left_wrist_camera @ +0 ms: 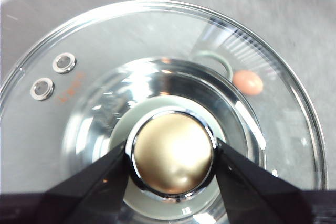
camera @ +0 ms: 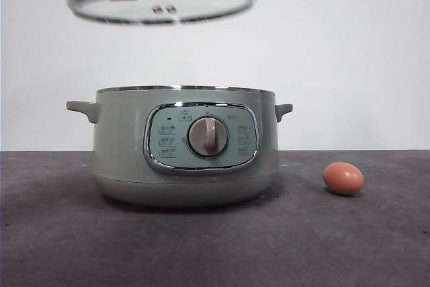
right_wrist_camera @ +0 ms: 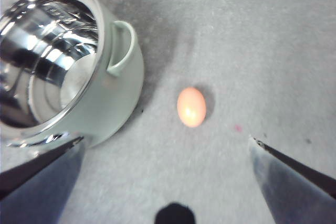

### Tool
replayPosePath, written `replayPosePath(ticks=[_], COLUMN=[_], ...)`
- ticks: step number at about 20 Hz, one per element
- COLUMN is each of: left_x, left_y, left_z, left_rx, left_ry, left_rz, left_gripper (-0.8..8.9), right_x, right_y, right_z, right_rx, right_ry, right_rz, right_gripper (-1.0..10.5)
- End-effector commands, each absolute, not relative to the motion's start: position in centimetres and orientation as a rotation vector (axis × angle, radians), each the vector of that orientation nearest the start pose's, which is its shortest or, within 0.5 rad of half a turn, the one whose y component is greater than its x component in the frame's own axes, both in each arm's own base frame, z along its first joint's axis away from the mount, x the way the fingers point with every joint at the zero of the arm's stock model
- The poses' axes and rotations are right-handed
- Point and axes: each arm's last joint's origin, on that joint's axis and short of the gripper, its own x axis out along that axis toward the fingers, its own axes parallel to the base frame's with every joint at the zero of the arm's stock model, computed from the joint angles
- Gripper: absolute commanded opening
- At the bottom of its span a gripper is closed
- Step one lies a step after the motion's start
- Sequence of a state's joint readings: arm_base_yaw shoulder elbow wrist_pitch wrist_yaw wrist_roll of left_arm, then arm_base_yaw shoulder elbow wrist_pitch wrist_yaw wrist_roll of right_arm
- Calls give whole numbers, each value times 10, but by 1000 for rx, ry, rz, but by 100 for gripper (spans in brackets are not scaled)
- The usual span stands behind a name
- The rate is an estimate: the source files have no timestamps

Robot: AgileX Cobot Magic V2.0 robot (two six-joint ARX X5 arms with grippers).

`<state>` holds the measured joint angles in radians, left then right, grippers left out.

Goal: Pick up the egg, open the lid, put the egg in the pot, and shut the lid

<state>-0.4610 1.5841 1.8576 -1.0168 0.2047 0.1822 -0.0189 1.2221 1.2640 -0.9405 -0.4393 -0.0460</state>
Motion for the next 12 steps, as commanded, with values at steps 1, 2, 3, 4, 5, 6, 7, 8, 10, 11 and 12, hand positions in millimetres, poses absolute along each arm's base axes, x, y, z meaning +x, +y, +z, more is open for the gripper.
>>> replayPosePath(ticks=[1, 2, 3, 4, 5, 6, 7, 8, 10, 11, 12], left_x=[253, 243, 234, 224, 215, 206, 199, 191, 179, 174, 171], left_y=[-123, -113, -103, -94, -86, -79, -73, -69, -63, -61, -60], left_z=[459, 467, 474, 480, 485, 490, 493, 497, 502, 504, 505], left_rx=[233, 226, 218, 210, 204, 199, 195, 192, 188, 189, 190], left_ry=[557, 533, 513, 498, 482, 468, 455, 440, 410, 402, 398], left_rz=[-679, -660, -640, -621, -603, -586, -572, -560, -551, -544, -543], left_gripper=[-8, -8, -8, -8, -8, -8, -8, -8, -8, -8, -8], right_x=[250, 260, 270, 280, 290, 299, 308, 315, 327, 332, 335], right_y=[18, 24, 32, 38, 45, 51, 57, 63, 71, 74, 75], right_z=[336, 327, 318, 308, 297, 286, 275, 263, 240, 229, 220], right_rx=[128, 105, 81, 57, 34, 14, -3, -20, -62, -83, -91], right_ry=[908, 934, 959, 984, 1004, 1024, 1046, 1070, 1128, 1156, 1181], right_rz=[420, 419, 417, 411, 405, 404, 403, 402, 385, 385, 385], right_gripper=[719, 719, 719, 719, 719, 719, 719, 719, 717, 709, 683])
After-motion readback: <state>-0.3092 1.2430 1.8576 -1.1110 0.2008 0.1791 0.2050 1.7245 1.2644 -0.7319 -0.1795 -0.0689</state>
